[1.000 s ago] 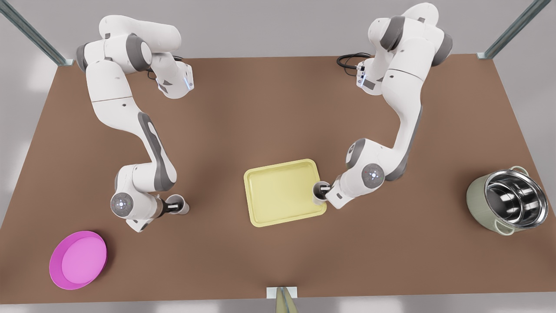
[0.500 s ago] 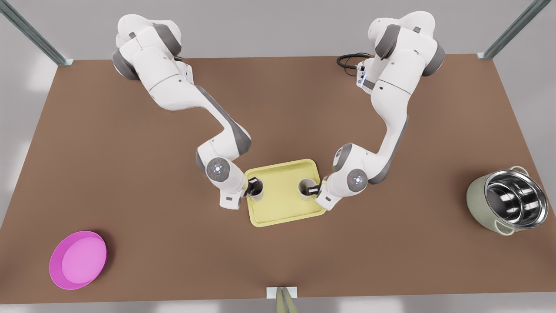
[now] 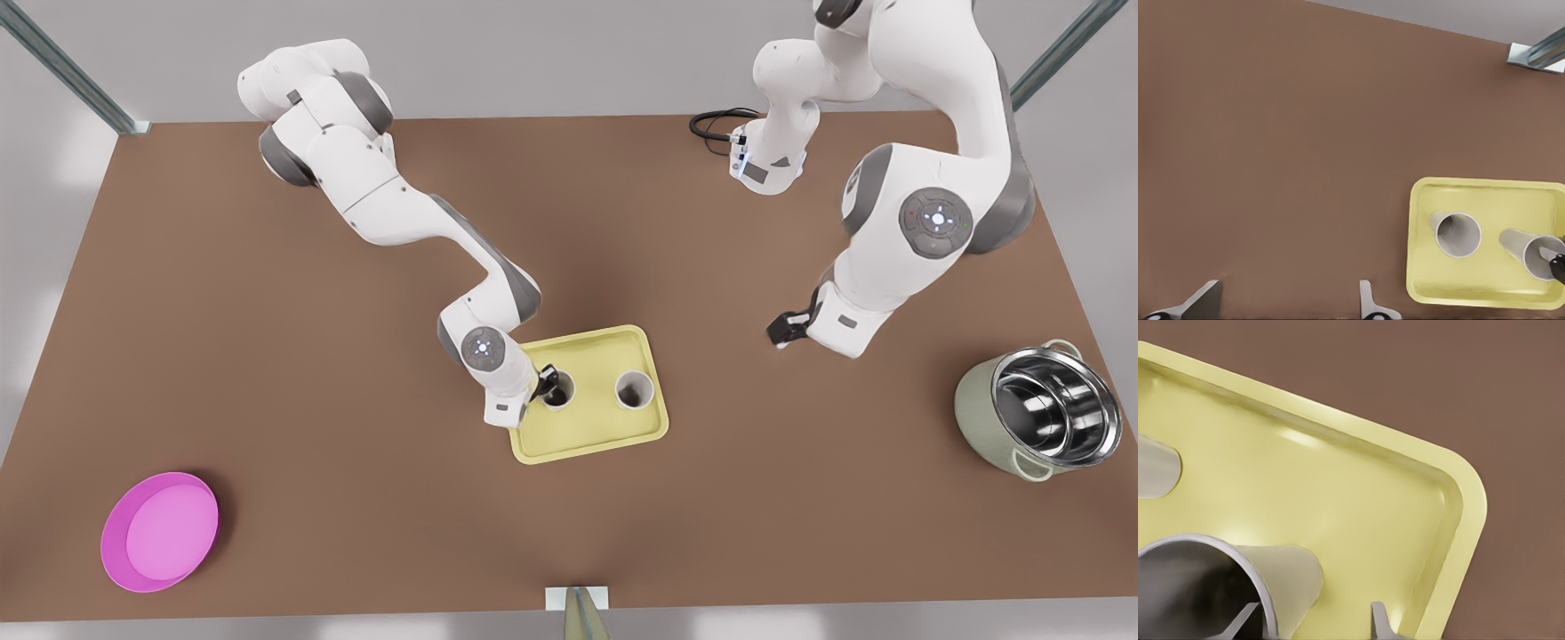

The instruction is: Use both arms to respectively pick up the white IKEA cups from the middle-left and middle-right positions, then place the white IKEA cups onto the middle-middle tray, ensuring that the cups remain upright and do not tip over

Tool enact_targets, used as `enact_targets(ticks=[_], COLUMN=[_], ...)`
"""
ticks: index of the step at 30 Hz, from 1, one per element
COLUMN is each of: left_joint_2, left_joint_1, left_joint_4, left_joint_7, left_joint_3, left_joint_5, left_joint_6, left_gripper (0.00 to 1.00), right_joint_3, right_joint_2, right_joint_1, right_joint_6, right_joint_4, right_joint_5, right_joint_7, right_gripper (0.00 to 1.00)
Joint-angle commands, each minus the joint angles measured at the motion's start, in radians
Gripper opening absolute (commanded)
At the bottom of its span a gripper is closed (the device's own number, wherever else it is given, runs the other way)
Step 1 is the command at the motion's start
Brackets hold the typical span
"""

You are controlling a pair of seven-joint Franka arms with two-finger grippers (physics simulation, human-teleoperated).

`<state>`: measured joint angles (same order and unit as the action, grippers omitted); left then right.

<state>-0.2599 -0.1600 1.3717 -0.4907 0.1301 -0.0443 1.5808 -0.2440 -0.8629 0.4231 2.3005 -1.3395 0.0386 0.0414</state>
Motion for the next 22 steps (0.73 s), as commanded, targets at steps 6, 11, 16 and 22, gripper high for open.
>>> enact_targets(ticks=[6, 11, 16, 22], left_joint_2=[-0.002, -0.001, -0.001, 0.004], left_joint_1=[-0.006, -0.006, -0.006, -0.010], left_joint_4=[-0.002, -0.002, -0.003, -0.003], left_joint_7=[0.340, 0.342, 0.340, 0.342], left_joint_3=[-0.004, -0.004, -0.004, -0.001], left_joint_5=[-0.008, -0.008, -0.006, -0.009], left_joint_6=[-0.203, -0.203, -0.203, -0.205], left_gripper=[1.00, 1.00, 1.00, 1.00], right_joint_3=[-0.034, 0.041, 0.193, 0.232], right_joint_2=[0.100, 0.240, 0.662, 0.802], right_joint_1=[-0.038, -0.289, -0.311, -0.322], right_joint_6=[-0.111, -0.671, -0.805, -0.866], right_joint_4=[-0.027, 0.032, -0.046, -0.119], right_joint_5=[-0.054, -0.037, 0.119, 0.066], right_joint_7=[-0.043, -0.031, -0.051, -0.104], right_gripper=[1.00, 1.00, 1.00, 1.00])
